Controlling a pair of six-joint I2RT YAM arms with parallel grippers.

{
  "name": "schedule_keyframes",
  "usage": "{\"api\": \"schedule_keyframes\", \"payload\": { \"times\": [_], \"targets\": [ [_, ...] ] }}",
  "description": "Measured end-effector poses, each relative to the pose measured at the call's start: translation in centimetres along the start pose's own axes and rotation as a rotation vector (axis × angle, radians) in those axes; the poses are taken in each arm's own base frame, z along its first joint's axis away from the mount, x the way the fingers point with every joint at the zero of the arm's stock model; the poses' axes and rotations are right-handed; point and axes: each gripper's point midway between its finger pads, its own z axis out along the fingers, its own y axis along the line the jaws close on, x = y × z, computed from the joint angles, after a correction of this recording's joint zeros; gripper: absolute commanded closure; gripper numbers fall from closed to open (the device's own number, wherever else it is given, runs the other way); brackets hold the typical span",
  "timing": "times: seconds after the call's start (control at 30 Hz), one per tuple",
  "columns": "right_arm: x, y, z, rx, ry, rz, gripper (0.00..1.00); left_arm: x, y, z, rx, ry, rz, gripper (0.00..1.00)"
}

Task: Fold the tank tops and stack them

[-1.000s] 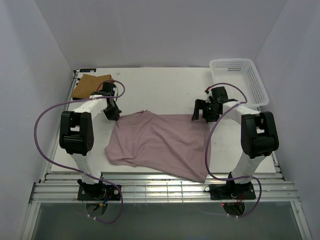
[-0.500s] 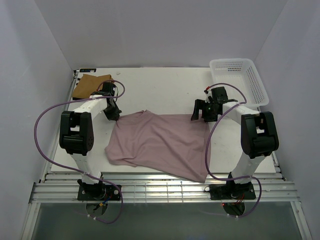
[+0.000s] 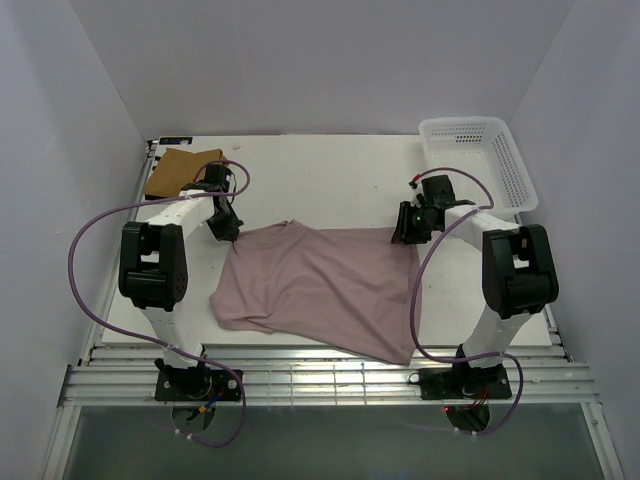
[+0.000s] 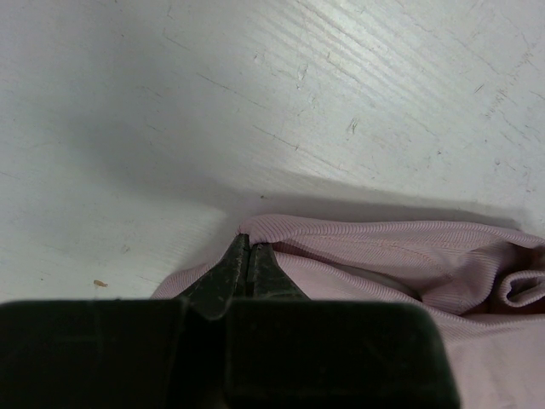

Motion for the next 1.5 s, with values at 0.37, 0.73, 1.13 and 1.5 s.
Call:
{"api": "schedule_keyframes", "payload": {
  "times": [0.37, 0.73, 1.13, 1.5],
  "targets": [
    [-0.8, -0.5, -0.7, 0.045, -0.034, -0.008, 0.92, -0.5, 0.2, -0.4, -0.012, -0.026, -0.017, 1.0],
    [-6.2, 4.4, -11.3, -0.031, -0.295, -0.122, 0.92, -5.7, -0.4, -12.7, 0.147, -0.341, -0.103, 1.0],
    [-9.9, 12.7, -33.4, -0.148, -0.76, -0.325, 0.92, -6.4, 2.0, -35.9, 0.512, -0.794, -0.186, 1.0],
    [-4.4, 19.5, -52.6, -0.315, -1.137, -0.524, 0.92, 1.2, 8.9, -59.7, 0.933, -1.262, -0.193, 1.0]
  ]
}}
